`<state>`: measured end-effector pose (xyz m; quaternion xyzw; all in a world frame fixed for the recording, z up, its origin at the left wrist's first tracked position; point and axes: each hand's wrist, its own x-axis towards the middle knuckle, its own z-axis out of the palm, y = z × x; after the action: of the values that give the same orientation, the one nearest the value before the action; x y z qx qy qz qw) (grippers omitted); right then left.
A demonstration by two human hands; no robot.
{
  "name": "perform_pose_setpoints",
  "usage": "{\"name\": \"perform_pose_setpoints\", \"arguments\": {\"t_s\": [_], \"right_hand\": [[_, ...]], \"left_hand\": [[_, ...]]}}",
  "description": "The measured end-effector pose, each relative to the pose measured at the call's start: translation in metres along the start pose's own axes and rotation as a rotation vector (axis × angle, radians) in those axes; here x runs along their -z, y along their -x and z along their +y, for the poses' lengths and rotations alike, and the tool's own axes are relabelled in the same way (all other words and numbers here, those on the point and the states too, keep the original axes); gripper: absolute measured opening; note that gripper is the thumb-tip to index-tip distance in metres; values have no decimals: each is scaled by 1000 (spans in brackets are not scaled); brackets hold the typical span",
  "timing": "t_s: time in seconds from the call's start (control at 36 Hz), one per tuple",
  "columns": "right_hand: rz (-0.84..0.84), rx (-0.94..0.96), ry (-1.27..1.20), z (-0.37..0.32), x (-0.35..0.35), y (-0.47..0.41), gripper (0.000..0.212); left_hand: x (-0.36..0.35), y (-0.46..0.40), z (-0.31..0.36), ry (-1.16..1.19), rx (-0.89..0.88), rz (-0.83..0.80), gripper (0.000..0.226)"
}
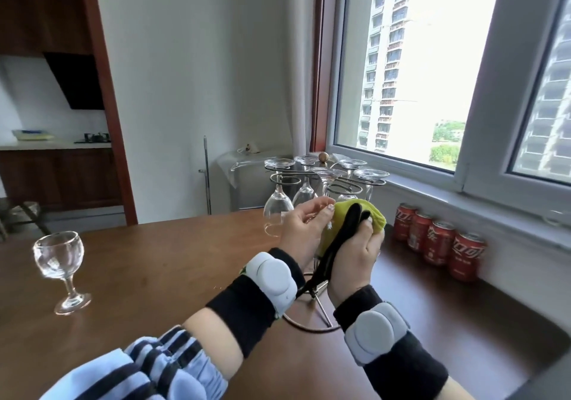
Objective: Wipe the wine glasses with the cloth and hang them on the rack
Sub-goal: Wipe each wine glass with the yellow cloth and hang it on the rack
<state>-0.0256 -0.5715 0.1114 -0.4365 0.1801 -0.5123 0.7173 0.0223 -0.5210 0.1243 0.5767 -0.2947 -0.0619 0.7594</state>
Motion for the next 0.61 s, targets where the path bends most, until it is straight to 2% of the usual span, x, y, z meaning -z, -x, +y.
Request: {"name": "perform_pose_setpoints", "arguments": {"t_s": [0.11,0.22,0.33,0.44,0.53,0.61], "right_hand": [[24,8,-20,2,2,-3,27],[39,19,-37,1,4,-3,16],[47,23,-41,-1,7,-2,23],[55,24,-87,-3,12,-4,15],[55,27,-112,-4,16,-6,21],[37,46,-107,-4,17,-4,16]], "left_hand": [[-7,-5,-3,-1,15,-35,15],[-11,-6,-3,-48,-38,-52,14],[-16,-6,-1,-95,-65,-69,20],[-19,-5,1,-123,-87,-124,20],[-21,-1,1,-154,-147,-110,19],[-23,4,-1,-186,-207,-77,23]]}}
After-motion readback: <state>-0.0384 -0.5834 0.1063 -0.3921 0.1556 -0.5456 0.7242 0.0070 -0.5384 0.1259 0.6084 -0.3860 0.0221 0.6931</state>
